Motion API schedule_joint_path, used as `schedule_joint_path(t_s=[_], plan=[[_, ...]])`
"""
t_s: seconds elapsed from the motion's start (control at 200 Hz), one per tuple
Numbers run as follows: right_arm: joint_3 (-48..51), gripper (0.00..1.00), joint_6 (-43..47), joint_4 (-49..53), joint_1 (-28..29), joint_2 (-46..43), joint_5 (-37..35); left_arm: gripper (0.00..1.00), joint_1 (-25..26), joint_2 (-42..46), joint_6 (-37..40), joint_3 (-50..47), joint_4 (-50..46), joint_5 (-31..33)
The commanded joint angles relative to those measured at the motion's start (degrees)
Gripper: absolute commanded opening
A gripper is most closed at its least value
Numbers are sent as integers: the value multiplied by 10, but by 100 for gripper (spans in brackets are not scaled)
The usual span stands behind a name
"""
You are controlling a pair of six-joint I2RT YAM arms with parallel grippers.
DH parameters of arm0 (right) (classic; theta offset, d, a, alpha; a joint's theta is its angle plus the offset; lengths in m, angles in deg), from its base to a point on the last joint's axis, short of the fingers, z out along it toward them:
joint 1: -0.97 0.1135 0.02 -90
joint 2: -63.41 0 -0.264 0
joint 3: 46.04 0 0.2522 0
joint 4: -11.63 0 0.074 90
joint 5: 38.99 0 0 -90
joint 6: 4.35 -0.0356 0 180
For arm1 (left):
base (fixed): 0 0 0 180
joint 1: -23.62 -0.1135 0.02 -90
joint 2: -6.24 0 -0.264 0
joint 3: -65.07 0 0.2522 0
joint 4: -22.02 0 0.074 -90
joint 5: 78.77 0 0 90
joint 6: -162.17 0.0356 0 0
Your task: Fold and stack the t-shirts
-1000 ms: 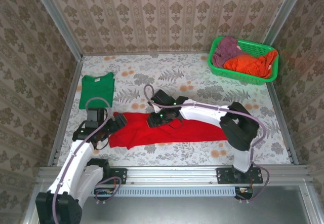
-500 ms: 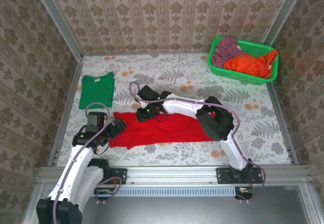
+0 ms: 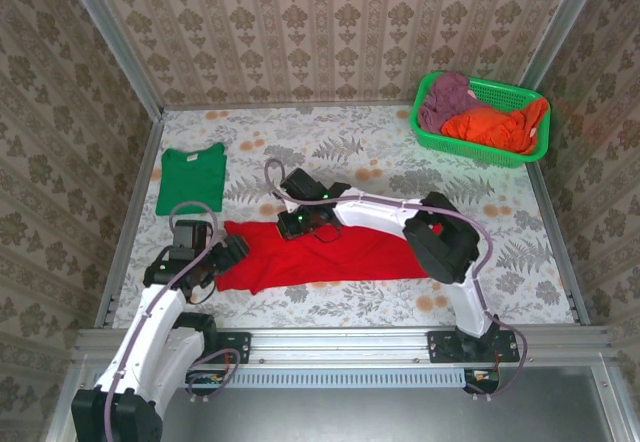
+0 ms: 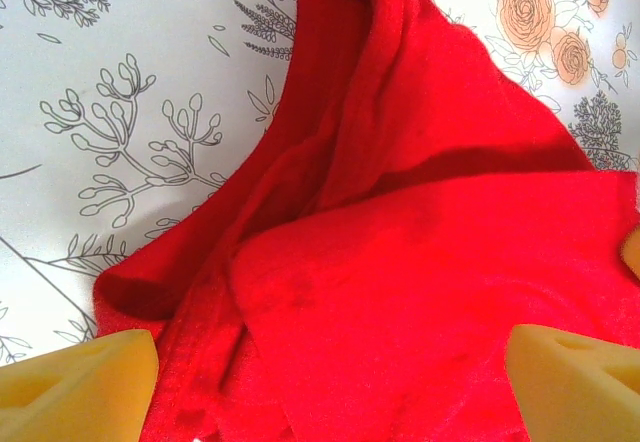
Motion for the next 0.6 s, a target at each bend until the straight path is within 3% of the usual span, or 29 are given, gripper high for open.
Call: schedule_joint_path(t_s=[0.0, 0.25, 0.595], plan=[[49, 0, -41, -68, -10, -53, -39, 91, 4, -5, 2, -1, 7, -5], [120, 0, -98, -99, -36, -68, -59, 90, 11, -22, 8, 4, 25, -6], [142, 0, -111, -94, -46, -74, -77, 90, 35, -46, 10, 9, 45, 5]])
